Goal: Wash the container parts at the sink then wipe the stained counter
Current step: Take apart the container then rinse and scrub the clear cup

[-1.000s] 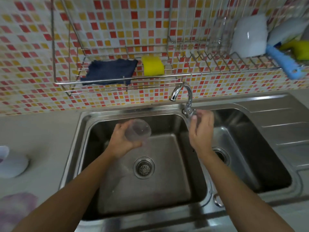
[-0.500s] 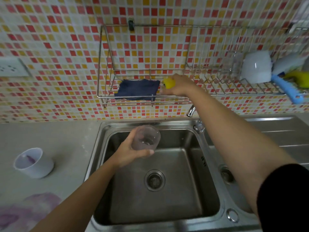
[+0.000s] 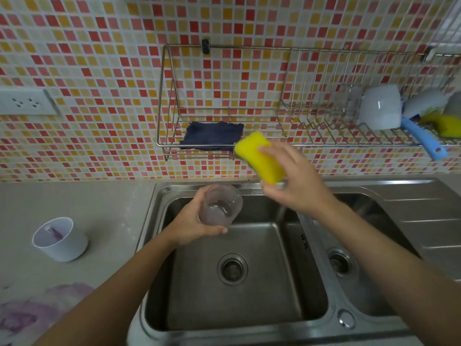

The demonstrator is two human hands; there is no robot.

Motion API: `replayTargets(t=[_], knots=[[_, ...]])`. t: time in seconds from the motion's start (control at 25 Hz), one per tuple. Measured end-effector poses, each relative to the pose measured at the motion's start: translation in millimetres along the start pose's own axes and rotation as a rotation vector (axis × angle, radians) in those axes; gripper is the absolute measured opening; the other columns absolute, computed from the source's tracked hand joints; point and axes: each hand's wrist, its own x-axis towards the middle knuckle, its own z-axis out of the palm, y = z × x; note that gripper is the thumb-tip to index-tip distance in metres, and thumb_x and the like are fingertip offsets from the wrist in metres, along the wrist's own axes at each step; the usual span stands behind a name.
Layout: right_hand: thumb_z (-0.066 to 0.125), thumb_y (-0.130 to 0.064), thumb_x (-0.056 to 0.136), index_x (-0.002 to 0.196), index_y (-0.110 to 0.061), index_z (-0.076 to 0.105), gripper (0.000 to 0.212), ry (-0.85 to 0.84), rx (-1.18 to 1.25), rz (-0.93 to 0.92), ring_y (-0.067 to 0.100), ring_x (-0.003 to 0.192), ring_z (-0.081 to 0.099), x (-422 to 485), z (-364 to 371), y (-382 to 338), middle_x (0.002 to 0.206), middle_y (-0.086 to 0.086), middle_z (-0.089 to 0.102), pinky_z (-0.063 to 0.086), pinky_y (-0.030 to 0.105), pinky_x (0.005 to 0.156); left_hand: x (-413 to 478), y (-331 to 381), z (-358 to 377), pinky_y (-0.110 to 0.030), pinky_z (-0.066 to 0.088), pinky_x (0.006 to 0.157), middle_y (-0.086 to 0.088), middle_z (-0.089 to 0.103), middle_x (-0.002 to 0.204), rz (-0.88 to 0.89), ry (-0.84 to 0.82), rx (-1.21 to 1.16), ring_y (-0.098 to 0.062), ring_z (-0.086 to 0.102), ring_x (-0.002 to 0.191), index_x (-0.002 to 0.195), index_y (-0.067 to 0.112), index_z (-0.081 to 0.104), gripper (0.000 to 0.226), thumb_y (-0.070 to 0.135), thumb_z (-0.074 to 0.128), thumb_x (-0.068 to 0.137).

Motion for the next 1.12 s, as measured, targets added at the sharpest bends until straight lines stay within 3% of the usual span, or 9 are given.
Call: replayTargets(t=[0.24, 0.36, 0.48, 0.6, 0.68, 0.8, 0.92, 1.0, 1.12], knots=[[0.061, -0.036, 0.075, 0.132, -0.019, 0.043, 0.062, -0.222, -0.114, -0.285, 0.027, 0.123, 0.046, -59, 12, 21, 0.141, 0.008, 0.034, 0.045, 0.037, 0.097, 10, 3, 15, -0.026, 0.039, 0.099, 0.01, 0.04, 0.131, 0.107, 0.121, 0.341, -0.005, 0.042, 0.12, 0.137, 0.023, 0.035, 0.092, 0.03, 0.086, 0.06], [0.055, -0.036, 0.073, 0.131, -0.019, 0.044, 0.062, -0.299, -0.206, -0.356, 0.03, 0.117, 0.051, -64, 20, 23, 0.138, 0.006, 0.046, 0.052, 0.045, 0.087, 15, 0, 31, -0.014, 0.036, 0.091, 0.007, 0.043, 0.126, 0.153, 0.154, 0.355, -0.008, 0.044, 0.117, 0.133, 0.018, 0.038, 0.09, 0.033, 0.083, 0.056], [0.063, -0.03, 0.066, 0.122, -0.017, 0.056, 0.058, -0.311, -0.394, -0.482, 0.023, 0.112, 0.055, -63, 28, 27, 0.126, 0.001, 0.06, 0.045, 0.038, 0.092, 17, 0, 49, -0.021, 0.044, 0.09, 0.002, 0.051, 0.125, 0.131, 0.151, 0.279, -0.011, 0.051, 0.114, 0.128, 0.021, 0.038, 0.087, 0.027, 0.082, 0.052], [0.058, -0.012, 0.077, 0.101, -0.016, 0.067, 0.027, -0.209, -0.419, -0.639, 0.02, 0.095, 0.065, -57, 37, 34, 0.104, -0.002, 0.07, 0.042, 0.03, 0.082, 17, 1, 68, -0.024, 0.045, 0.091, -0.001, 0.049, 0.124, 0.142, 0.192, 0.25, -0.012, 0.051, 0.115, 0.127, 0.019, 0.037, 0.088, 0.027, 0.081, 0.051], [0.059, -0.009, 0.082, 0.091, -0.017, 0.07, 0.016, -0.201, -0.406, -0.722, 0.019, 0.08, 0.066, -56, 35, 43, 0.092, -0.003, 0.071, 0.05, 0.03, 0.071, 16, -2, 68, -0.03, 0.047, 0.096, 0.0, 0.042, 0.131, 0.175, 0.138, 0.197, -0.011, 0.047, 0.12, 0.133, 0.025, 0.032, 0.096, 0.027, 0.085, 0.054], [0.05, -0.008, 0.091, 0.087, -0.014, 0.07, 0.021, -0.239, -0.405, -0.87, 0.018, 0.078, 0.064, -55, 25, 52, 0.089, -0.003, 0.07, 0.052, 0.03, 0.071, 13, 0, 53, -0.03, 0.048, 0.098, 0.009, 0.03, 0.145, 0.113, -0.07, 0.126, -0.005, 0.045, 0.125, 0.141, 0.047, 0.012, 0.115, 0.025, 0.089, 0.057], [0.047, -0.006, 0.094, 0.088, -0.011, 0.07, 0.025, -0.249, -0.383, -0.984, 0.02, 0.08, 0.064, -48, 16, 56, 0.091, 0.0, 0.07, 0.052, 0.031, 0.073, 15, 6, 54, -0.026, 0.041, 0.103, 0.008, 0.037, 0.144, 0.179, -0.184, 0.349, -0.004, 0.04, 0.128, 0.145, 0.037, 0.011, 0.114, 0.038, 0.086, 0.059], [0.05, -0.007, 0.09, 0.088, -0.011, 0.07, 0.021, -0.267, -0.406, -0.929, 0.019, 0.079, 0.064, -52, 22, 52, 0.089, -0.001, 0.07, 0.051, 0.03, 0.073, 17, 6, 64, -0.029, 0.041, 0.103, 0.001, 0.041, 0.14, 0.256, -0.123, 0.507, -0.012, 0.044, 0.125, 0.142, 0.022, 0.025, 0.1, 0.033, 0.084, 0.063], [0.06, -0.001, 0.075, 0.093, -0.011, 0.072, 0.023, -0.379, -0.144, -0.547, 0.023, 0.073, 0.064, -74, 38, 45, 0.091, 0.002, 0.073, 0.051, 0.028, 0.068, 16, -2, 68, -0.037, 0.052, 0.089, -0.012, 0.042, 0.137, 0.353, 0.072, 0.661, -0.032, 0.057, 0.113, 0.136, 0.021, 0.026, 0.09, 0.024, 0.083, 0.067]])
